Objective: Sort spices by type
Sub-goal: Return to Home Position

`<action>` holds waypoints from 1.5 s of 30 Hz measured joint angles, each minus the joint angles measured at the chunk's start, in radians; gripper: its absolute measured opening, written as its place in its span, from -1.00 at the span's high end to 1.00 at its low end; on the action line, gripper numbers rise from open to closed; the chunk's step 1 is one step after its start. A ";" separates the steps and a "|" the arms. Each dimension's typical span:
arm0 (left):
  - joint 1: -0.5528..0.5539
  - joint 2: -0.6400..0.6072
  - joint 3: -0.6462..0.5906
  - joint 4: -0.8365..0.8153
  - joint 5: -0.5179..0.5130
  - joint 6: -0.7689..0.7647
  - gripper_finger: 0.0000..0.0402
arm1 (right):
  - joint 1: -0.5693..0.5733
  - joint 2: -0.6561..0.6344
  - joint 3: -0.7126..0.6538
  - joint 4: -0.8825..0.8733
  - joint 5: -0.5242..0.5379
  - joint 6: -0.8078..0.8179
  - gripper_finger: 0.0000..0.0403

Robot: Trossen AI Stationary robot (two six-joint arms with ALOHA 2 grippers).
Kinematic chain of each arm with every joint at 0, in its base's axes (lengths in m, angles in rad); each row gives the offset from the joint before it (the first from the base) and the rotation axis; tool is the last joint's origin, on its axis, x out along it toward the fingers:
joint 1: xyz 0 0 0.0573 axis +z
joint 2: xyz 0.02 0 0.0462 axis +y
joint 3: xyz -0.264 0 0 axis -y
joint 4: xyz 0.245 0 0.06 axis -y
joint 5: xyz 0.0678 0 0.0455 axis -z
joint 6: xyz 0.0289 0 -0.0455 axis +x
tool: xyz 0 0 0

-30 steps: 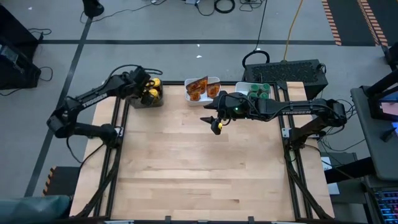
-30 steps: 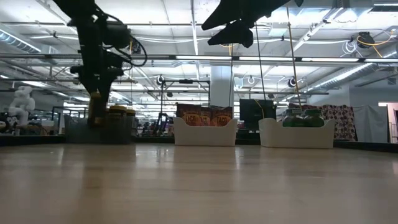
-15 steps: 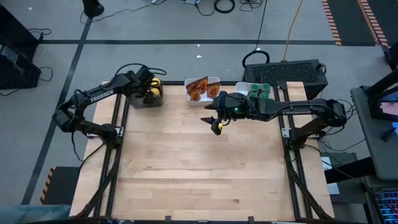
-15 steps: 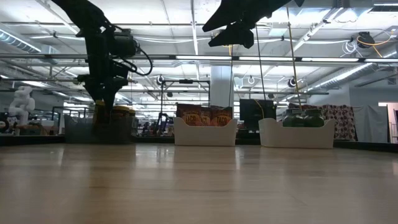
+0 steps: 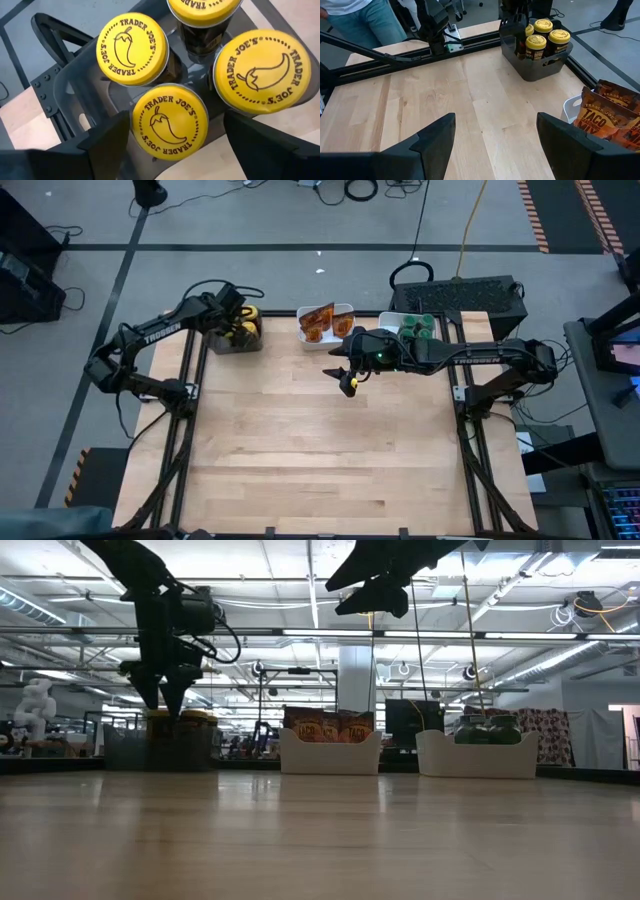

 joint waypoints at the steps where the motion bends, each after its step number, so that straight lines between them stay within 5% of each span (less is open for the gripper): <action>1: 0.000 0.000 0.000 -0.004 0.000 0.000 -0.62 | 0.000 0.000 0.000 0.000 0.000 0.000 -0.30; 14: 0.000 -0.154 0.036 0.019 -0.004 -0.034 -0.63 | -0.004 0.000 0.000 0.000 0.000 0.000 -0.30; 20: -0.031 -0.243 0.036 0.149 0.194 -0.160 -0.63 | -0.021 -0.018 0.000 0.000 -0.001 0.000 -0.30; 25: -0.152 -0.247 0.021 0.343 0.331 -0.255 -0.63 | -0.045 -0.071 0.000 0.000 0.000 -0.001 -0.30; 35: -0.471 -0.247 0.016 0.853 0.340 -0.217 -0.63 | -0.099 -0.187 0.000 -0.191 -0.004 -0.010 -0.30; 40: -0.554 -0.247 0.016 0.878 0.336 -0.164 -0.60 | -0.106 -0.236 0.000 -0.218 -0.074 -0.018 -0.27; 45: -0.602 -0.277 -0.034 0.894 0.322 -0.133 -0.42 | -0.106 -0.318 -0.048 -0.173 -0.107 -0.036 -0.03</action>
